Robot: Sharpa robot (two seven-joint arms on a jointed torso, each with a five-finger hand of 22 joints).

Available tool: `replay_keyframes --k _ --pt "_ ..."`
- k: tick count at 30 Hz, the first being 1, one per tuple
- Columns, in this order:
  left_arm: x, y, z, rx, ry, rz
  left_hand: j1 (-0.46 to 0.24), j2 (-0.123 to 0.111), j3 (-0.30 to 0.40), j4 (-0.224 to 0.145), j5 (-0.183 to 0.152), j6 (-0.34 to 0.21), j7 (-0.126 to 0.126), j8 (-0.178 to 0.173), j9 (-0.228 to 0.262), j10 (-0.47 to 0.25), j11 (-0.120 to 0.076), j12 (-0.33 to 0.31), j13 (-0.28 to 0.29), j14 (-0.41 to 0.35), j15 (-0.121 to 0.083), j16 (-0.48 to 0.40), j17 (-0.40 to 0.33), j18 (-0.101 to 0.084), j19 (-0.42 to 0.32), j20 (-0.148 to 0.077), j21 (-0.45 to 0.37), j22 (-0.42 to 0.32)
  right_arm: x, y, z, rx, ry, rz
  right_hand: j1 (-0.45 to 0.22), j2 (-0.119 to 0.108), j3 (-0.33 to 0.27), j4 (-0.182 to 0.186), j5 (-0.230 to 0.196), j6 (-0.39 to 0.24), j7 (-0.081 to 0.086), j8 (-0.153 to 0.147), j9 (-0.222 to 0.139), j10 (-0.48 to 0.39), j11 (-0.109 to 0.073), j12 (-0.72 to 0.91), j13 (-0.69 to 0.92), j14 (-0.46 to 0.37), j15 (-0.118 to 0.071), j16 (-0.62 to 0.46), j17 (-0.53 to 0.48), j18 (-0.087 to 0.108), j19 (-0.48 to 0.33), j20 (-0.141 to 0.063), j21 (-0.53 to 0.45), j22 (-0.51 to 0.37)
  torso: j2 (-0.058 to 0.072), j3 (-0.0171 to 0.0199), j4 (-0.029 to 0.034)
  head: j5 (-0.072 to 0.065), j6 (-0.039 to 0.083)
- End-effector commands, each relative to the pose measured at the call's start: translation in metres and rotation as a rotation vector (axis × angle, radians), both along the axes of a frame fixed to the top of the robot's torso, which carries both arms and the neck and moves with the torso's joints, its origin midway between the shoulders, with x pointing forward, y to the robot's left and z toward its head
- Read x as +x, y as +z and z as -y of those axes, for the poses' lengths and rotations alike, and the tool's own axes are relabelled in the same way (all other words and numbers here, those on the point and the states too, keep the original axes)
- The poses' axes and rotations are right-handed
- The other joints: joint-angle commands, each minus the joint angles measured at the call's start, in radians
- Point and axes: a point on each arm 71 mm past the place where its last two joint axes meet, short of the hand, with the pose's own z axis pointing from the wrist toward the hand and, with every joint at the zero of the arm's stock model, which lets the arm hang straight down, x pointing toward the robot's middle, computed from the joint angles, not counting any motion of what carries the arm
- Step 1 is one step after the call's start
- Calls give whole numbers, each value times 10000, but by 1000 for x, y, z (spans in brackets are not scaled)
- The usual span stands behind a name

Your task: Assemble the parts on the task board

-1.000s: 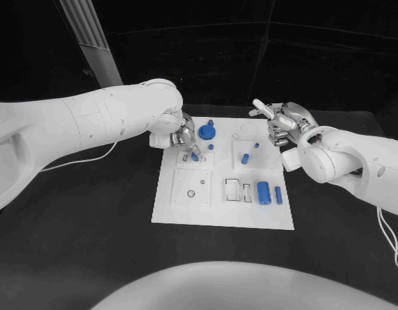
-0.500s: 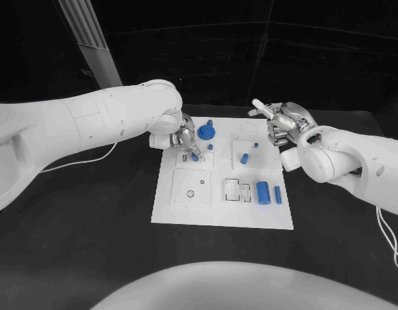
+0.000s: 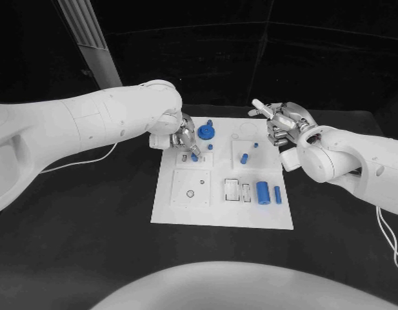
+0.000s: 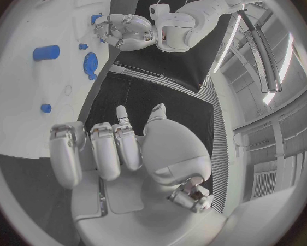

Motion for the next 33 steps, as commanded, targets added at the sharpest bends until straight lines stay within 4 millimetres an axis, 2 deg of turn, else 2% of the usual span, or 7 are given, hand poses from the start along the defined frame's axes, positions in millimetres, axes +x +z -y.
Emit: replay_keyframes --k 1,30,33 --pt "-1 -1 0 -75 -7 16 70 42 411 -362 -7 25 -16 13 235 1022 12 24 2628 1058 -20 30 2634 -66 1017 75 40 2632 0 1 -1 21 89 47 119 -12 31 34 62 -53 437 26 -9 1041 -40 25 2632 1075 -54 24 2632 -72 1037 -67 32 2634 1 -5 2 4 -2" --pt "-1 -2 1 -92 22 54 85 24 529 -426 5 17 9 12 292 1022 32 24 2628 1058 -4 30 2634 -66 1017 92 40 2632 0 1 -1 21 89 50 112 -6 17 52 62 -68 442 25 -27 1041 -35 25 2632 1075 -50 24 2632 -72 1037 -63 32 2634 -5 1 -4 -8 -2" --pt "-1 -2 1 -58 -11 2 -23 -6 565 -396 -248 9 15 -2 353 1022 48 24 2628 1058 17 30 2634 -66 1017 112 40 2632 0 1 -1 21 86 51 112 -6 17 52 62 -68 442 25 -27 1041 -35 25 2632 1075 -50 24 2632 -72 1037 -63 32 2634 -3 -4 -7 -4 -2"
